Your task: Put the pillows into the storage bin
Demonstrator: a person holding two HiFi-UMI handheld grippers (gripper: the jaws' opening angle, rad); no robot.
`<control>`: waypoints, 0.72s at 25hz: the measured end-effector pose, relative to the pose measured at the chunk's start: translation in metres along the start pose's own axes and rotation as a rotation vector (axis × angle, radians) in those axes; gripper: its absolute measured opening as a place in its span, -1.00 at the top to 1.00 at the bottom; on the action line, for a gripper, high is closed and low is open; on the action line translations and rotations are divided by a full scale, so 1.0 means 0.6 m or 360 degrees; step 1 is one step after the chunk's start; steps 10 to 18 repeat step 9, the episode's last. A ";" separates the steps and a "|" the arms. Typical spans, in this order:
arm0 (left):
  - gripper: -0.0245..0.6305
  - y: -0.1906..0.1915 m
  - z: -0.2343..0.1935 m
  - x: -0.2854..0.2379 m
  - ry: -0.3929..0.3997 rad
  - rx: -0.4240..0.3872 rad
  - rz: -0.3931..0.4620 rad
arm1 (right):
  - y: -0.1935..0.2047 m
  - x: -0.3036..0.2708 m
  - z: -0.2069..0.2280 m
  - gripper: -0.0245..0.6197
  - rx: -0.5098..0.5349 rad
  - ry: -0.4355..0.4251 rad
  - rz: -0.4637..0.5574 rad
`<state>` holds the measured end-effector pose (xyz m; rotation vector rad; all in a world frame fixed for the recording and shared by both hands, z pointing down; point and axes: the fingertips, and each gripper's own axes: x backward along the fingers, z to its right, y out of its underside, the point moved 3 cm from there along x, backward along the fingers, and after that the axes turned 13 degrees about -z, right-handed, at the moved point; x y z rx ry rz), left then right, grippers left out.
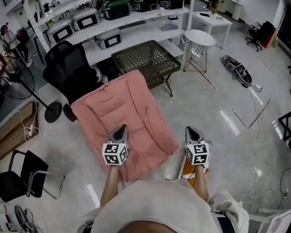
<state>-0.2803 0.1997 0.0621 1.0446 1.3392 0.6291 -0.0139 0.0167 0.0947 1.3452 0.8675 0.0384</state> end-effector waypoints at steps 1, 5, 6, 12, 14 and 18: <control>0.88 0.002 0.001 0.000 0.0001 0.0001 -0.0002 | 0.002 0.001 0.000 0.93 0.0001 -0.0001 -0.0001; 0.88 0.006 0.001 0.002 0.0001 0.0001 -0.0005 | 0.007 0.003 -0.006 0.93 0.0001 -0.0005 -0.0008; 0.88 0.005 0.000 0.003 0.0001 0.0000 -0.0005 | 0.007 0.002 -0.008 0.93 0.0002 -0.0007 -0.0008; 0.88 0.003 -0.002 0.004 -0.0001 -0.0001 0.0001 | 0.004 0.002 -0.013 0.93 0.0010 -0.0014 -0.0005; 0.88 0.003 -0.002 0.004 -0.0001 -0.0001 0.0001 | 0.004 0.002 -0.013 0.93 0.0010 -0.0014 -0.0005; 0.88 0.003 -0.002 0.004 -0.0001 -0.0001 0.0001 | 0.004 0.002 -0.013 0.93 0.0010 -0.0014 -0.0005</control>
